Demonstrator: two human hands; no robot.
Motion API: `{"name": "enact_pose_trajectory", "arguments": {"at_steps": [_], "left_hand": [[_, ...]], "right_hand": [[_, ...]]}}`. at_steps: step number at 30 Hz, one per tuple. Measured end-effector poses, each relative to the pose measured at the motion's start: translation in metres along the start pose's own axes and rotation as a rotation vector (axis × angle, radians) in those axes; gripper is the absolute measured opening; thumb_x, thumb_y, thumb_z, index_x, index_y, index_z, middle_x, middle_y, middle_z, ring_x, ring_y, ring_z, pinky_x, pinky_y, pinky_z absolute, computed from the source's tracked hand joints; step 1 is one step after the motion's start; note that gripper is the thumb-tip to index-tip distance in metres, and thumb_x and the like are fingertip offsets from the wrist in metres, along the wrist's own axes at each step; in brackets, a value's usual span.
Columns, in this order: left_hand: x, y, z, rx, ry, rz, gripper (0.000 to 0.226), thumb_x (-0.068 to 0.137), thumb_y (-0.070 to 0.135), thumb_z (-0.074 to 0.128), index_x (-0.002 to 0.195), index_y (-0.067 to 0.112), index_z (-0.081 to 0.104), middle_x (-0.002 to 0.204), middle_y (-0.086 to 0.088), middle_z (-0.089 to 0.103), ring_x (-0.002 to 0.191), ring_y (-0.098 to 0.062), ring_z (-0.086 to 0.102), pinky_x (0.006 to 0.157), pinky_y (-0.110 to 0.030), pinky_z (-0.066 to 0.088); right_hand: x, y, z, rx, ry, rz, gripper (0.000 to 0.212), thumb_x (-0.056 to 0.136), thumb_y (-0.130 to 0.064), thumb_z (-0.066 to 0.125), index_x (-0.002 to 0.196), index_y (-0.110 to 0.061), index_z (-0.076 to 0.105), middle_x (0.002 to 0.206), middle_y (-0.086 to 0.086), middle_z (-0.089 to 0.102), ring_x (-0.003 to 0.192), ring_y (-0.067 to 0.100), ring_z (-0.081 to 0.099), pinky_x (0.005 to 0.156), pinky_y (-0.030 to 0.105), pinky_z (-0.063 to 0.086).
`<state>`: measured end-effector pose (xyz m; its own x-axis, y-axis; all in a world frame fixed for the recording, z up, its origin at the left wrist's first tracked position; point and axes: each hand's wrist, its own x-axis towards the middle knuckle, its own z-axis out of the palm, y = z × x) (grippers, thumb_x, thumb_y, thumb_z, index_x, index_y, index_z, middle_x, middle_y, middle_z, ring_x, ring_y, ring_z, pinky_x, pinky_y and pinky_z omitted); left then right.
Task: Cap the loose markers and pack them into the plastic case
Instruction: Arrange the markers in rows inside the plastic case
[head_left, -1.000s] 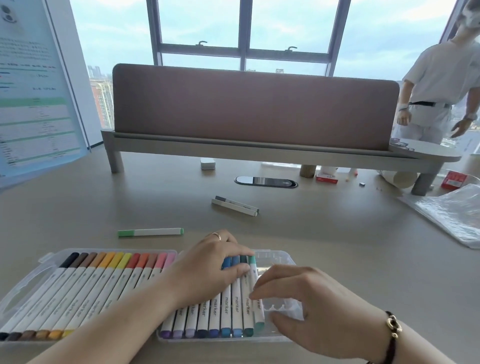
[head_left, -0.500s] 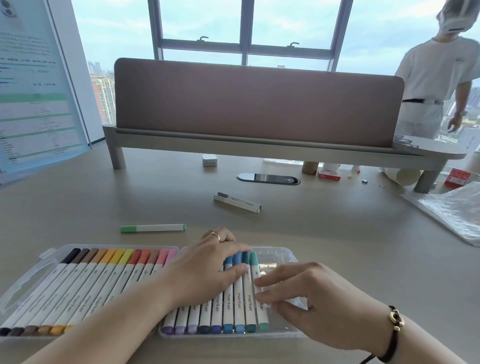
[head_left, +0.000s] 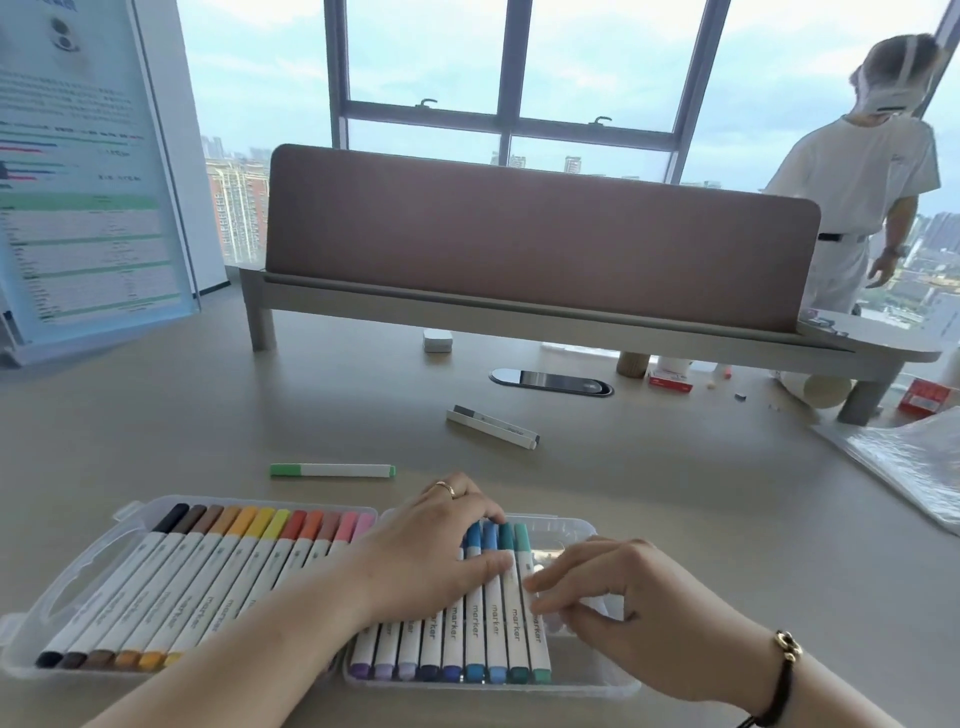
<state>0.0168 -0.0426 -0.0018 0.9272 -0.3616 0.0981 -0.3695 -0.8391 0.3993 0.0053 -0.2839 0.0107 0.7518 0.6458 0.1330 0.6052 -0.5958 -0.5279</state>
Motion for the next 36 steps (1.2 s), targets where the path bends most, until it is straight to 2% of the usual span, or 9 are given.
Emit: {"name": "enact_pose_trajectory", "arguments": {"at_steps": [5, 10, 13, 18, 21, 25, 30, 33, 36], "left_hand": [[-0.003, -0.006, -0.012, -0.021, -0.094, -0.028, 0.050, 0.090, 0.068, 0.047, 0.133, 0.043, 0.044, 0.127, 0.016, 0.039, 0.106, 0.000, 0.048, 0.092, -0.028, 0.049], [-0.009, -0.012, -0.018, 0.024, -0.186, -0.030, 0.046, 0.091, 0.067, 0.042, 0.130, 0.044, 0.038, 0.139, 0.011, 0.039, 0.129, -0.009, 0.037, 0.110, -0.043, 0.036], [-0.010, -0.014, -0.015, 0.052, -0.176, -0.018, 0.046, 0.091, 0.069, 0.039, 0.129, 0.041, 0.036, 0.139, 0.009, 0.038, 0.131, -0.013, 0.035, 0.111, -0.046, 0.033], [-0.011, -0.014, -0.010, 0.065, -0.133, -0.010, 0.047, 0.095, 0.065, 0.038, 0.134, 0.039, 0.035, 0.139, 0.010, 0.036, 0.133, -0.012, 0.030, 0.113, -0.042, 0.026], [-0.009, -0.014, -0.009, 0.073, -0.116, -0.009, 0.046, 0.095, 0.065, 0.038, 0.132, 0.038, 0.036, 0.139, 0.009, 0.036, 0.133, -0.014, 0.031, 0.111, -0.041, 0.027], [-0.010, -0.015, -0.011, 0.068, -0.115, -0.010, 0.045, 0.094, 0.065, 0.038, 0.132, 0.040, 0.036, 0.140, 0.010, 0.037, 0.133, -0.012, 0.031, 0.111, -0.040, 0.028], [-0.012, -0.014, -0.015, 0.031, -0.148, -0.045, 0.043, 0.092, 0.066, 0.039, 0.130, 0.045, 0.035, 0.142, 0.014, 0.035, 0.136, -0.011, 0.029, 0.113, -0.043, 0.027], [-0.012, -0.013, -0.018, 0.040, -0.169, -0.041, 0.043, 0.093, 0.066, 0.037, 0.131, 0.046, 0.034, 0.143, 0.014, 0.035, 0.137, -0.009, 0.029, 0.115, -0.041, 0.026], [-0.011, -0.011, -0.020, 0.057, -0.197, -0.044, 0.045, 0.093, 0.067, 0.037, 0.133, 0.048, 0.032, 0.145, 0.015, 0.033, 0.138, -0.008, 0.027, 0.117, -0.038, 0.024]], "right_hand": [[0.048, -0.006, -0.016, 0.077, 0.169, 0.131, 0.018, 0.088, -0.021, 0.071, 0.091, -0.037, 0.076, 0.082, -0.020, 0.074, 0.079, 0.004, 0.068, 0.078, 0.026, 0.056], [0.138, -0.008, -0.016, 0.124, 0.079, 0.195, 0.008, 0.082, -0.021, 0.079, 0.082, -0.028, 0.078, 0.076, -0.010, 0.073, 0.066, 0.000, 0.061, 0.072, 0.022, 0.054], [0.182, -0.019, -0.004, 0.024, -0.036, 0.163, 0.006, 0.083, -0.028, 0.078, 0.089, -0.026, 0.079, 0.077, -0.014, 0.067, 0.069, -0.002, 0.057, 0.066, 0.012, 0.044], [0.232, -0.050, 0.020, -0.101, -0.205, 0.062, 0.025, 0.082, -0.036, 0.078, 0.106, -0.028, 0.076, 0.087, -0.011, 0.067, 0.082, 0.005, 0.061, 0.083, 0.021, 0.049], [0.248, -0.058, 0.031, -0.212, -0.215, 0.029, 0.021, 0.082, -0.034, 0.077, 0.101, -0.025, 0.078, 0.084, -0.015, 0.069, 0.088, 0.007, 0.060, 0.087, 0.025, 0.050], [0.250, -0.047, 0.033, -0.294, -0.167, 0.045, 0.009, 0.080, -0.027, 0.076, 0.083, -0.019, 0.079, 0.087, -0.006, 0.075, 0.081, 0.009, 0.062, 0.081, 0.032, 0.056], [0.216, -0.015, 0.011, -0.327, -0.107, 0.105, 0.009, 0.081, -0.025, 0.076, 0.087, -0.019, 0.080, 0.086, -0.007, 0.072, 0.073, 0.002, 0.056, 0.065, 0.014, 0.043], [0.179, 0.011, -0.006, -0.318, -0.039, 0.191, 0.007, 0.081, -0.027, 0.076, 0.083, -0.021, 0.080, 0.082, -0.008, 0.072, 0.075, 0.006, 0.062, 0.068, 0.017, 0.048], [0.136, 0.034, -0.020, -0.320, 0.020, 0.263, 0.010, 0.085, -0.030, 0.073, 0.084, -0.021, 0.078, 0.078, -0.013, 0.069, 0.072, 0.000, 0.060, 0.062, 0.007, 0.042]]}}
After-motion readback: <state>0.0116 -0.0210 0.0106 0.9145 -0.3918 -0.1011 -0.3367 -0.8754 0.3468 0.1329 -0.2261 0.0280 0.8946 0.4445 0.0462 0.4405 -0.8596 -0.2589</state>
